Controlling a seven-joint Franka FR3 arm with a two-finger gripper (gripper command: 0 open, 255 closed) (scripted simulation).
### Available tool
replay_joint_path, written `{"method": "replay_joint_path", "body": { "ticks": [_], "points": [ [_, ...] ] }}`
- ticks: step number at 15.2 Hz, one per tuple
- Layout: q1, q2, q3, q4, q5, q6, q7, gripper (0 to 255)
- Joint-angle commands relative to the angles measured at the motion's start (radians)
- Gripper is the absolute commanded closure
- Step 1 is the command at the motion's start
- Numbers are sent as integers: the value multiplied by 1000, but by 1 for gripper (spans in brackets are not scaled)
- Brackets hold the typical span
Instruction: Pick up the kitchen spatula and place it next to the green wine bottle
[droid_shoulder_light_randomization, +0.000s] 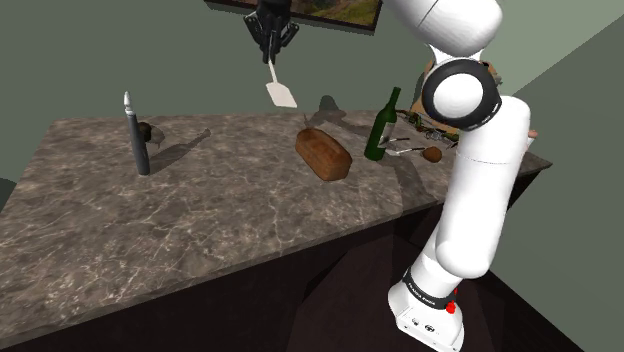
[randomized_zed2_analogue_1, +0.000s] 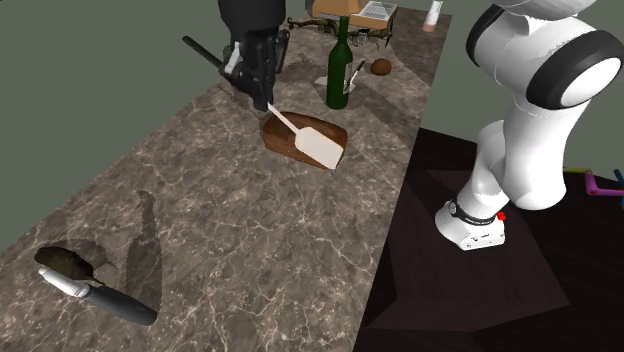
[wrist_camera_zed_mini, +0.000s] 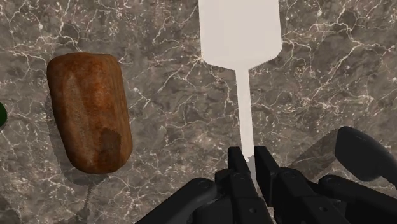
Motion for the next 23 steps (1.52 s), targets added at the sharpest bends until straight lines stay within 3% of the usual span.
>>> {"method": "replay_joint_path", "body": {
  "ticks": [1,5,10,23],
  "points": [
    [-43,-107,-9,-154,27,51,-33,255],
    [-104,-261,-51,-355,64,104,-119,255],
    [-157,-408,-114,-529,86,134,-230,255],
    [-261,-646,-308,-766,53,140,-529,255]
  ]
}}
